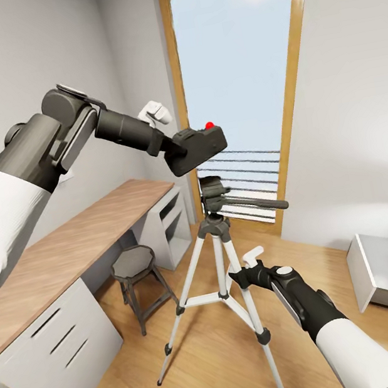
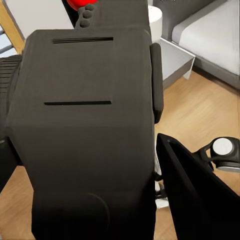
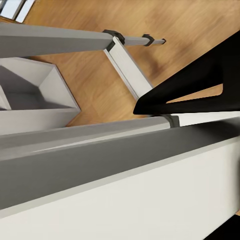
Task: Attach the digital camera to the camera tripod in the bedroom.
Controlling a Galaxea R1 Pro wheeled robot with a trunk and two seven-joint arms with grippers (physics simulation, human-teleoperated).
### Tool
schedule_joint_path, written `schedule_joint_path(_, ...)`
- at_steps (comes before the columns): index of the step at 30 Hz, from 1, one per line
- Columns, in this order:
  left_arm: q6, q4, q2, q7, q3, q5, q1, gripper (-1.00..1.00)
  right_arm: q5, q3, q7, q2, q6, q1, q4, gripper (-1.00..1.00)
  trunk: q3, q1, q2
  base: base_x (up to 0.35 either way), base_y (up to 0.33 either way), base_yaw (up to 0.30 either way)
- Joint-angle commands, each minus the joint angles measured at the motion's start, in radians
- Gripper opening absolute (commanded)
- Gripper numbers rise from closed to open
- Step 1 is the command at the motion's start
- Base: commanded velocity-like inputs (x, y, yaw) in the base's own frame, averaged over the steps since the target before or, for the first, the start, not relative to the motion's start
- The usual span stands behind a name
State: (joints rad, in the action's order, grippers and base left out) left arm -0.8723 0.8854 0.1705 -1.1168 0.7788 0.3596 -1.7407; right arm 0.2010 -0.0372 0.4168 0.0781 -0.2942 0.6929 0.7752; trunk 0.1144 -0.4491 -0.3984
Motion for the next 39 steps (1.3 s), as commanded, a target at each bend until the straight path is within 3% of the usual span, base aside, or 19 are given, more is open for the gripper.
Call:
schedule_joint_path(1, 0.018, -0.006, 0.001, -0.004, 0.003, 0.002, -0.002, -1.00, 0.026, 0.002, 0.005, 0.000, -0.003, 0.000, -0.022, -1.00, 0.002, -0.001, -0.002, 0.000, 0.000, 0.000)
schedule_joint_path(7, 0.069, -0.031, 0.000, -0.012, 0.003, -0.002, -0.002, -1.00, 0.025, 0.002, 0.006, 0.000, -0.004, 0.000, -0.021, -1.00, 0.002, -0.001, -0.002, 0.000, 0.000, 0.000)
schedule_joint_path(15, 0.080, -0.033, -0.001, -0.014, 0.003, -0.014, -0.002, -1.00, 0.026, 0.003, 0.034, 0.000, 0.000, 0.000, -0.016, -1.00, 0.002, -0.001, -0.002, 0.000, 0.000, 0.000)
schedule_joint_path(17, 0.081, -0.033, -0.005, -0.014, 0.003, -0.042, -0.002, -1.00, 0.028, 0.002, 0.057, -0.001, 0.001, 0.000, -0.014, -1.00, 0.002, -0.001, -0.002, 0.000, 0.000, 0.000)
schedule_joint_path(18, 0.081, -0.033, -0.021, -0.016, 0.003, -0.100, -0.002, -1.00, 0.029, 0.002, 0.083, -0.004, 0.003, 0.000, -0.013, -1.00, 0.002, -0.001, -0.002, 0.000, 0.000, 0.000)
schedule_joint_path(20, 0.081, -0.035, -0.033, -0.023, 0.004, -0.132, -0.002, -1.00, 0.030, 0.002, 0.090, -0.006, 0.003, 0.000, -0.013, -1.00, 0.002, -0.001, -0.002, 0.000, 0.000, 0.000)
schedule_joint_path(21, 0.081, -0.040, -0.054, -0.045, 0.005, -0.179, -0.002, -1.00, 0.031, 0.002, 0.097, -0.009, 0.004, 0.000, -0.013, -1.00, 0.002, -0.001, -0.002, 0.000, 0.000, 0.000)
schedule_joint_path(27, 0.085, -0.061, -0.094, -0.111, 0.005, -0.287, -0.002, -1.00, 0.032, 0.002, 0.102, -0.012, 0.004, 0.000, -0.013, -1.00, 0.002, -0.001, -0.002, 0.000, 0.000, 0.000)
schedule_joint_path(31, 0.103, -0.067, -0.105, -0.140, 0.004, -0.336, -0.002, -1.00, 0.032, 0.002, 0.103, -0.012, 0.004, 0.000, -0.013, -1.00, 0.002, -0.001, -0.002, 0.000, 0.000, 0.000)
schedule_joint_path(39, 0.127, -0.070, -0.109, -0.160, 0.003, -0.357, -0.002, -1.00, 0.032, 0.002, 0.103, -0.012, 0.004, 0.000, -0.013, -1.00, 0.002, -0.001, -0.002, 0.000, 0.000, 0.000)
